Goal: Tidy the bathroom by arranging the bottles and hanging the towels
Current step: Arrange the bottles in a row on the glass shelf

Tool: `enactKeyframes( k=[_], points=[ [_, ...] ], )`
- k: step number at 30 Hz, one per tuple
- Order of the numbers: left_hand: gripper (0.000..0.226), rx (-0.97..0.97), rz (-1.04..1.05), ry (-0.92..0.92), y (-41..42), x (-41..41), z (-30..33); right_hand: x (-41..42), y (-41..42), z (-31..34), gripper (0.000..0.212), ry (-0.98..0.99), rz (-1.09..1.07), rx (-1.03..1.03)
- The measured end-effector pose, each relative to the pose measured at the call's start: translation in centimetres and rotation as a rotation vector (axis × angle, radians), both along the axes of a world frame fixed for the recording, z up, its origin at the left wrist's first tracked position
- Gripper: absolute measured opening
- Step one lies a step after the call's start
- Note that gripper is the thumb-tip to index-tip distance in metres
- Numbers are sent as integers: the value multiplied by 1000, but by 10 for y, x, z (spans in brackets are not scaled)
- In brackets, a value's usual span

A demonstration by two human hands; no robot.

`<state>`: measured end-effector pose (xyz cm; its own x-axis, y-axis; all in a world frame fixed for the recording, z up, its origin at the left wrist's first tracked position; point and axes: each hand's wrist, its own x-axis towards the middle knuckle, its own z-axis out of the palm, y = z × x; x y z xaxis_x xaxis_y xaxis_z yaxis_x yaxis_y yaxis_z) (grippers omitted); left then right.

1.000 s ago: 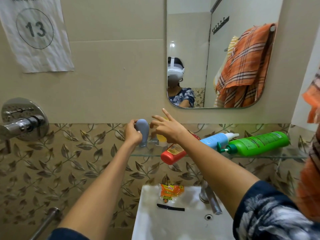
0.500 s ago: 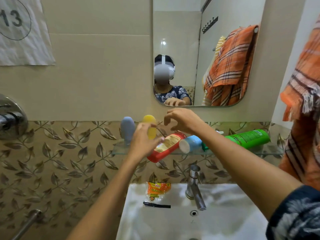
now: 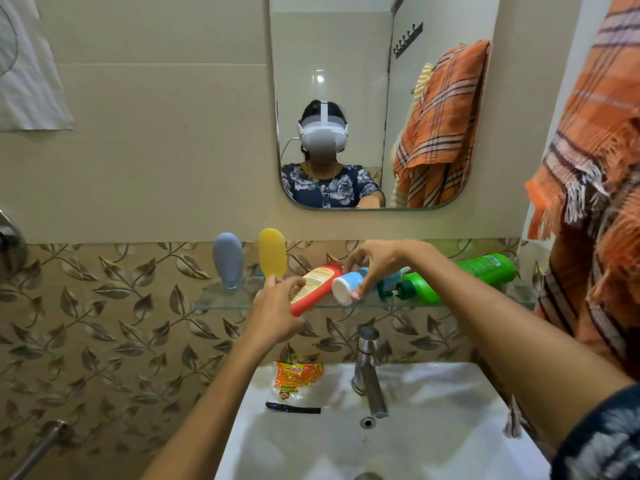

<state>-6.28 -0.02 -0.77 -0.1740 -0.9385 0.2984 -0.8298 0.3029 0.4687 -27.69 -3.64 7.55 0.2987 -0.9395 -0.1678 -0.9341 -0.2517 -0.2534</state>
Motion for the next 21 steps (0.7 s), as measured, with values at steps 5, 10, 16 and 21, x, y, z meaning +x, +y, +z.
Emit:
enactKeyframes(
  k=[5, 10, 16, 21],
  points=[
    [60, -107, -5, 155, 2, -1, -2, -1, -3, -8, 64, 49, 1, -46],
    [42, -294, 40, 298, 2, -6, 5, -3, -5, -15, 66, 72, 31, -173],
    [38, -446, 158, 262, -6, -8, 30, -8, 1, -13, 58, 106, 70, -324],
    [39, -502, 212, 234, -19, -11, 66, -6, 8, -11, 59, 262, 52, -528]
  ],
)
